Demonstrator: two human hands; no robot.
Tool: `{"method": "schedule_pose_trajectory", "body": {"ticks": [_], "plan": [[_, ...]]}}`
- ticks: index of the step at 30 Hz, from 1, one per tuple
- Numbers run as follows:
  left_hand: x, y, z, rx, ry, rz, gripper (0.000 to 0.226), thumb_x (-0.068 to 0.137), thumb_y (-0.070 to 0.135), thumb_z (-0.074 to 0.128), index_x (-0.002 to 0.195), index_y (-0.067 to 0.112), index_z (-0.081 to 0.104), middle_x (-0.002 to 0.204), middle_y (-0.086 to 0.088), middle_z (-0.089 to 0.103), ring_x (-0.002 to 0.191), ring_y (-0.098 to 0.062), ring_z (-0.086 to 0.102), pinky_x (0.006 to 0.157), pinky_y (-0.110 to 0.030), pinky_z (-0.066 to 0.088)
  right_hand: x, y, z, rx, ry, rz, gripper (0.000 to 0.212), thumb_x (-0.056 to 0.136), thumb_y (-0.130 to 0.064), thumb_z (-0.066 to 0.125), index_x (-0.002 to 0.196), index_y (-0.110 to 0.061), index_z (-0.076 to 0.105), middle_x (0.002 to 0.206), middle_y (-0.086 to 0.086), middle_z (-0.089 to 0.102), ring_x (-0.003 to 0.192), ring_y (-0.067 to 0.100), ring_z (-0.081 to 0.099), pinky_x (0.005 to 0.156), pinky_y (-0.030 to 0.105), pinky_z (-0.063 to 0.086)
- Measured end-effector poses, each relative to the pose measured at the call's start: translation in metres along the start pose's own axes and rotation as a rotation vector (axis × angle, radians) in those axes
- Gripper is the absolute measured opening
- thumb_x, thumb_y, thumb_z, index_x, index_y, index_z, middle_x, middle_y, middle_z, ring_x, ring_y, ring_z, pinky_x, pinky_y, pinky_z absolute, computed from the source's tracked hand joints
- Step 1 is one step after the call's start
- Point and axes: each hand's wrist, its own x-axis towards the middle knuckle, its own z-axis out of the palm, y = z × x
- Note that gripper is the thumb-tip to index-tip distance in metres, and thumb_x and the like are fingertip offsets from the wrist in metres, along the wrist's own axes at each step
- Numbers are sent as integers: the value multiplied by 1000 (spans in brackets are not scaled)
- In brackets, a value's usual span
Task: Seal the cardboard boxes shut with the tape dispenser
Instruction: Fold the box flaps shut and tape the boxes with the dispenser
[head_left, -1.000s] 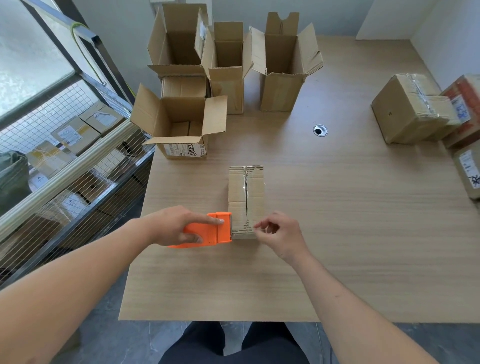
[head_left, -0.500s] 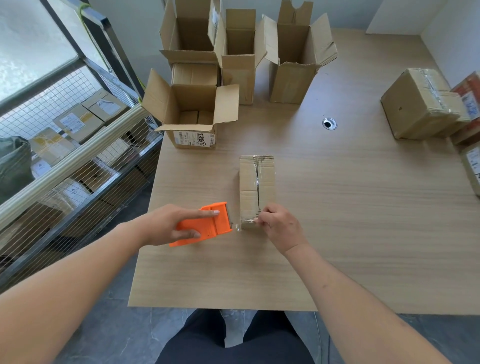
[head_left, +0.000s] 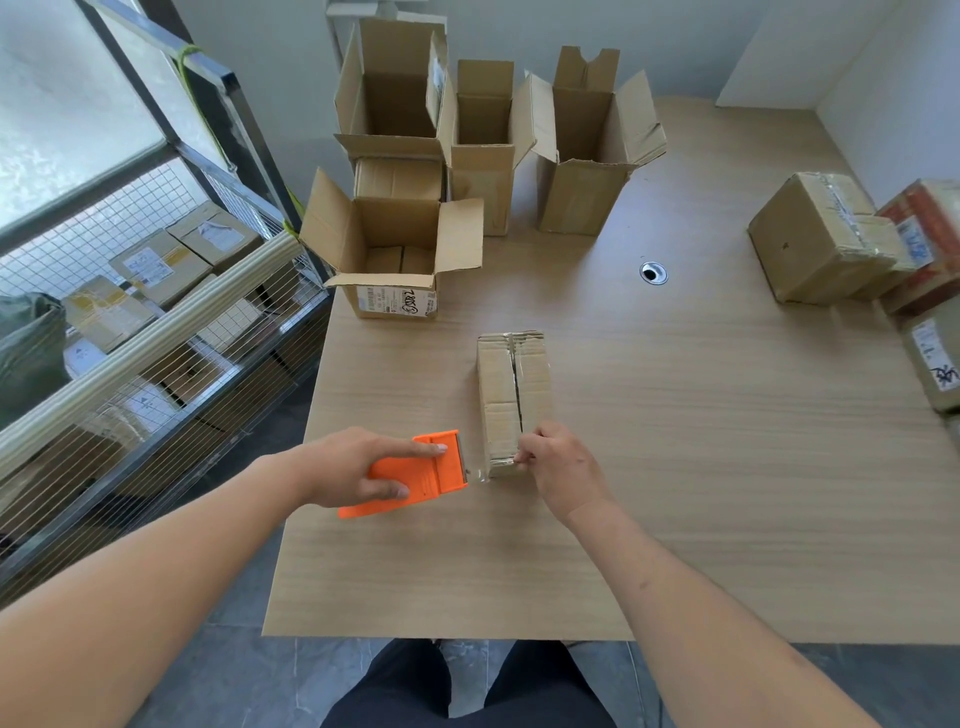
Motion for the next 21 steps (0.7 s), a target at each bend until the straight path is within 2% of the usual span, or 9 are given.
{"method": "schedule_pose_trajectory", "body": {"ticks": [1,3,5,7,11,16,21], "plan": [[4,3,1,16,2,-14,63,93,54,63,139,75,26,99,20,58,84,-3,53,78,-24,43,0,-3,-1,-43,-43,-1,18,84,-5,70,86,-21,63,93,-1,56,91,27,55,68,35,45],[12,12,4,57,35,-39,61,91,56,63,141,70,31,108,10,63,88,-10,53,79,-27,40,-1,-8,-4,-126,-162,-5,17,90,-29,68,96,-26,52,107,-1,49,105,24,47,85,37,40],[22,23,8,93,66,-52,60,89,62,64,144,61,39,120,6,65,99,-14,55,80,-25,37,-1,-12,-7,-156,-252,53,32,91,-58,58,97,-30,44,112,-3,42,109,20,38,95,39,36],[30,31,10,138,87,-72,62,85,68,63,143,58,42,127,7,64,110,-17,57,82,-27,38,2,-15,-5,-145,-281,121,46,89,-73,50,100,-29,46,114,-3,40,113,21,37,101,40,35],[42,47,7,239,112,-145,66,75,77,62,137,61,46,125,12,65,115,-18,59,87,-32,49,13,-26,0,-256,-300,160,60,91,-76,42,115,-21,50,124,5,44,120,30,41,101,43,35],[52,79,-2,279,107,-187,65,72,70,66,133,52,57,124,9,66,116,-21,59,89,-34,52,27,-37,1,-309,-320,213,55,92,-65,43,119,-18,54,123,6,46,120,30,40,96,44,30],[55,89,-13,230,49,-283,68,65,72,68,129,50,62,121,5,67,112,-23,63,87,-32,54,26,-41,5,-350,-336,193,55,91,-63,43,119,-17,55,122,6,47,118,29,41,94,44,31]]}}
